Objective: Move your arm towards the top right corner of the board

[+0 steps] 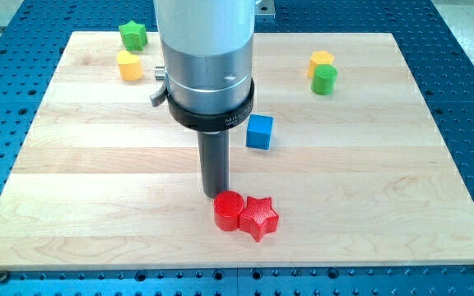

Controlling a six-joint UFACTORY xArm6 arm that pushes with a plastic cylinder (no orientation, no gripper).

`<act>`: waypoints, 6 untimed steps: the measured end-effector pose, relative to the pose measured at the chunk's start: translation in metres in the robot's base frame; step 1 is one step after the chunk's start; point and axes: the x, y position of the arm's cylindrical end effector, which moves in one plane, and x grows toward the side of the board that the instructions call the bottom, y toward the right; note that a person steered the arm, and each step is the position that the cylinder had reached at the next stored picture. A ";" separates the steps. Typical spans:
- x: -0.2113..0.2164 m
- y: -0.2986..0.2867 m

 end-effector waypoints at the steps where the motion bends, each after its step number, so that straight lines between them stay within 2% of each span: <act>1: -0.013 0.004; 2: -0.017 0.058; 3: -0.052 0.132; 5: -0.161 0.267; 6: -0.203 0.291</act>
